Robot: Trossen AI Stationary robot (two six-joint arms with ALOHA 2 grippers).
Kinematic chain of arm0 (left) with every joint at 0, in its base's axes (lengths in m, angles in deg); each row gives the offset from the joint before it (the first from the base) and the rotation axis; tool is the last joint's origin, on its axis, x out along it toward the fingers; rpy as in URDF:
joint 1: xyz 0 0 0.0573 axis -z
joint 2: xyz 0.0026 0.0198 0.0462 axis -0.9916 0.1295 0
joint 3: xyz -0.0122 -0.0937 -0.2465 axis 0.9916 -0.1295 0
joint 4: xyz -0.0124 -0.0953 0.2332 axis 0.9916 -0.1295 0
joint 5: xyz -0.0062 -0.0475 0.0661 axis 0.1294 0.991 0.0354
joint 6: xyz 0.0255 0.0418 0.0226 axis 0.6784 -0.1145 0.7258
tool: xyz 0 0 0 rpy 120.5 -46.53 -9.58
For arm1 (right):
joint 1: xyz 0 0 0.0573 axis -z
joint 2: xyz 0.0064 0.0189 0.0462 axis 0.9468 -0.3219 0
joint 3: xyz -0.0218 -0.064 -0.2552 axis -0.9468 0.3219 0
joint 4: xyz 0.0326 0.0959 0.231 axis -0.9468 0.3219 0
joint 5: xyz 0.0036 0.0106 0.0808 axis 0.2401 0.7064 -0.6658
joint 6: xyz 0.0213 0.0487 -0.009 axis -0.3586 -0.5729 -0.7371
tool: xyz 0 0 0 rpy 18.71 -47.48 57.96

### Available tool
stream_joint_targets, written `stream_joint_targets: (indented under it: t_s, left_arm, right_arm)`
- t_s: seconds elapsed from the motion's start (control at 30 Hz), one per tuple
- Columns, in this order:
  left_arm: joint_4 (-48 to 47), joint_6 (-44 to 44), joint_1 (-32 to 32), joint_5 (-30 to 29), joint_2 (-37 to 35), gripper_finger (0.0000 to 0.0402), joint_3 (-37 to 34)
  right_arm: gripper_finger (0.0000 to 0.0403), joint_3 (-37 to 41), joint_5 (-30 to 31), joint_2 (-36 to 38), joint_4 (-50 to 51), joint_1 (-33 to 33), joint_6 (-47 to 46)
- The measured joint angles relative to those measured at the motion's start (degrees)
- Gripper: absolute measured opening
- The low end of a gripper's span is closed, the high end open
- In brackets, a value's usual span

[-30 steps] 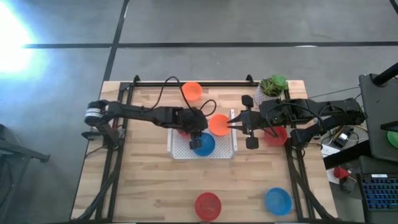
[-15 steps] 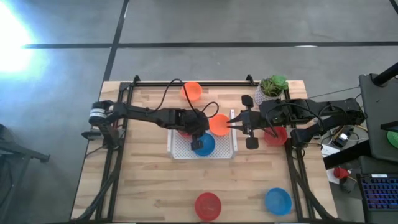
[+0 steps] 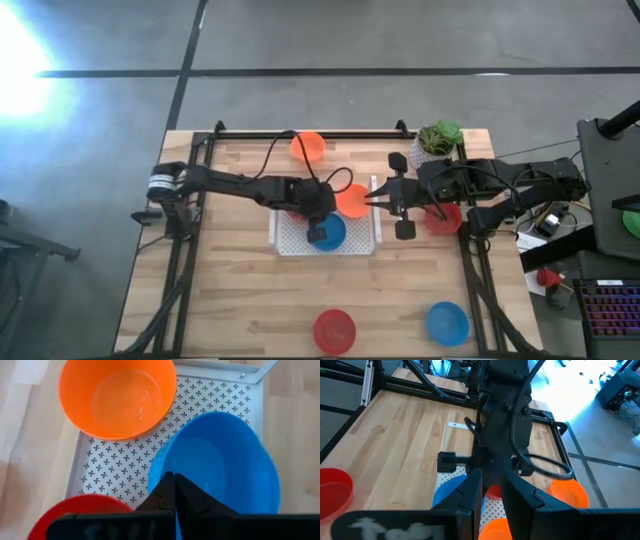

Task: Pick & Place Mini bowls
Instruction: Stack the left blue bowl on top of the blue bowl on the shelf

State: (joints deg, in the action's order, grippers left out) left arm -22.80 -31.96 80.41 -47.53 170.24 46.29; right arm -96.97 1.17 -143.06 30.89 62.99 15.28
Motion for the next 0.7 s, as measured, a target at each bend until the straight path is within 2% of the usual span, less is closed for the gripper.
stream_joint_targets:
  t_s: [0.23, 0.7]
  left_arm:
    - [0.84, 0.92, 0.00, -0.46, -2.33, 0.0000, 2.21]
    - [3.81, -0.22, -0.78, -3.50, -1.28, 0.0000, -1.33]
  right_arm:
    - [0.0066, 0.00, 0.00, 0.00, 0.04, -0.01, 0.17]
    - [0.0066, 0.00, 0.00, 0.00, 0.00, 0.00, 1.05]
